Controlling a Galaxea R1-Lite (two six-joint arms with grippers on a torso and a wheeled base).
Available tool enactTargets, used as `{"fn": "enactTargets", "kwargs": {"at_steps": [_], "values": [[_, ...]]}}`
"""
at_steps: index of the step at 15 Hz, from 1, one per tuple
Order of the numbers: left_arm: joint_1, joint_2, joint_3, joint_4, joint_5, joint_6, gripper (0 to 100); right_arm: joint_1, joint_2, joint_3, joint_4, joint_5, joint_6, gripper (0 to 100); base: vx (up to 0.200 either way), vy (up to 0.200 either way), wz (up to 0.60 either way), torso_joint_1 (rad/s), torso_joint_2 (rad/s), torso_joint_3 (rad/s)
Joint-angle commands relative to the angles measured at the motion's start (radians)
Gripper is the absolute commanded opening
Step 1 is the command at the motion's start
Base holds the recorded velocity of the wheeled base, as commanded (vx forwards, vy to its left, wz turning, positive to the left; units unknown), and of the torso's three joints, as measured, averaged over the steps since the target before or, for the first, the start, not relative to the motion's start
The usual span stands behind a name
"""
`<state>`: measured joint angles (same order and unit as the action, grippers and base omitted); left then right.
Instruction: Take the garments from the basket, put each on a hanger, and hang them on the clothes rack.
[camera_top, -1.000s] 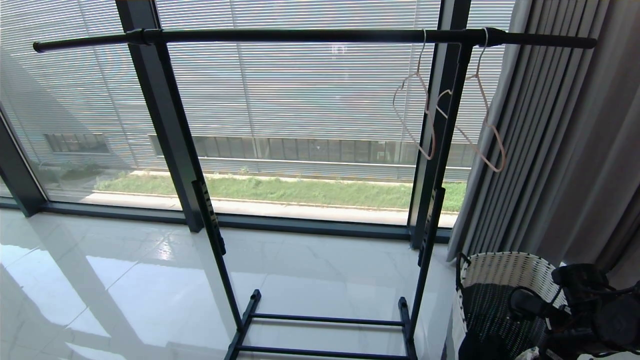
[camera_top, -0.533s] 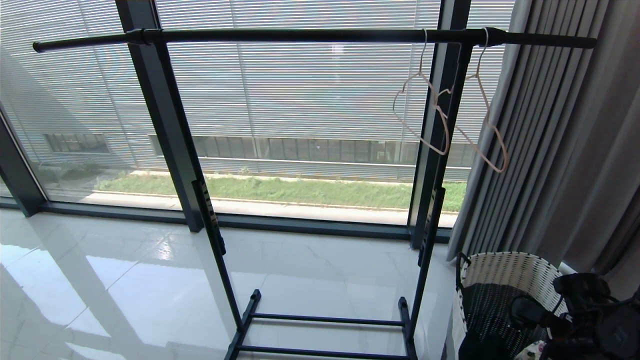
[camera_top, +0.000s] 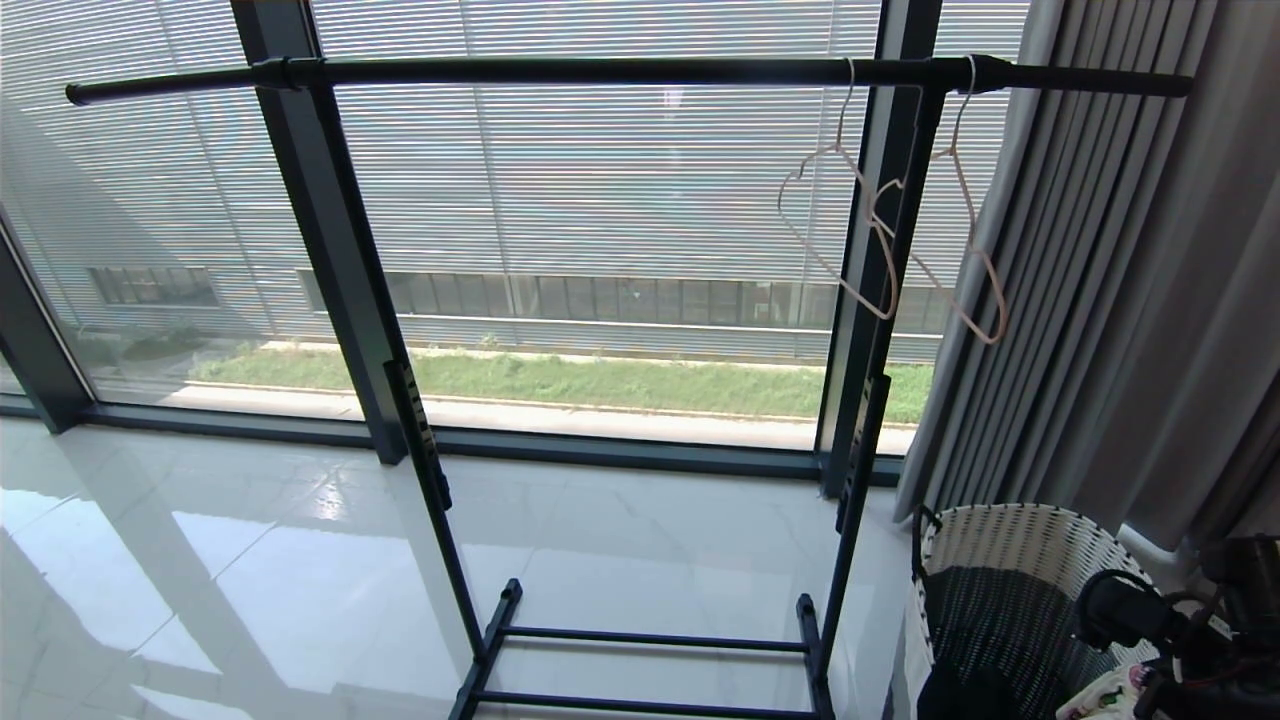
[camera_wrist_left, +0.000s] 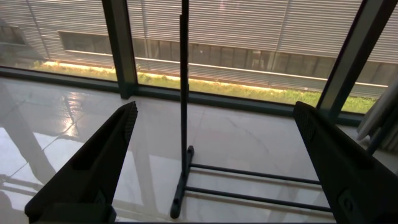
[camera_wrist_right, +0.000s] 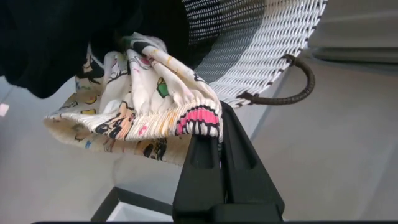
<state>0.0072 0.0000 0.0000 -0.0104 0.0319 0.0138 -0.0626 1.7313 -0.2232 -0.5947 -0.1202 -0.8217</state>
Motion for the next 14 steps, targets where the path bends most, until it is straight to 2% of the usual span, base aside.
{"fn": "enactTargets", "kwargs": {"at_steps": [1, 2, 4, 5, 9, 14], "values": [[0.0, 0.0, 0.0, 0.0, 0.0, 0.0, 100, -0.002, -0.391, -0.16, 0.362, -0.003, 0.01, 0, 0.0, 0.0, 0.0, 0.0, 0.0, 0.0], [0.0, 0.0, 0.0, 0.0, 0.0, 0.0, 100, 0.0, -0.498, -0.285, 0.618, -0.001, 0.01, 0, 0.0, 0.0, 0.0, 0.0, 0.0, 0.0], [0.0, 0.0, 0.0, 0.0, 0.0, -0.002, 100, 0.003, -0.602, -0.456, 0.931, 0.008, 0.018, 0, 0.0, 0.0, 0.0, 0.0, 0.0, 0.0], [0.0, 0.0, 0.0, 0.0, 0.0, -0.002, 100, 0.007, -0.677, -0.553, 1.073, 0.042, 0.022, 0, 0.0, 0.0, 0.0, 0.0, 0.0, 0.0], [0.0, 0.0, 0.0, 0.0, 0.0, -0.002, 100, 0.007, -0.814, -0.547, 1.075, 0.039, -0.008, 0, 0.0, 0.0, 0.0, 0.0, 0.0, 0.0], [0.0, 0.0, 0.0, 0.0, 0.0, -0.003, 100, 0.007, -0.852, -0.532, 1.075, -0.003, -0.019, 0, 0.0, 0.0, 0.0, -0.008, 0.02, 0.018]]}}
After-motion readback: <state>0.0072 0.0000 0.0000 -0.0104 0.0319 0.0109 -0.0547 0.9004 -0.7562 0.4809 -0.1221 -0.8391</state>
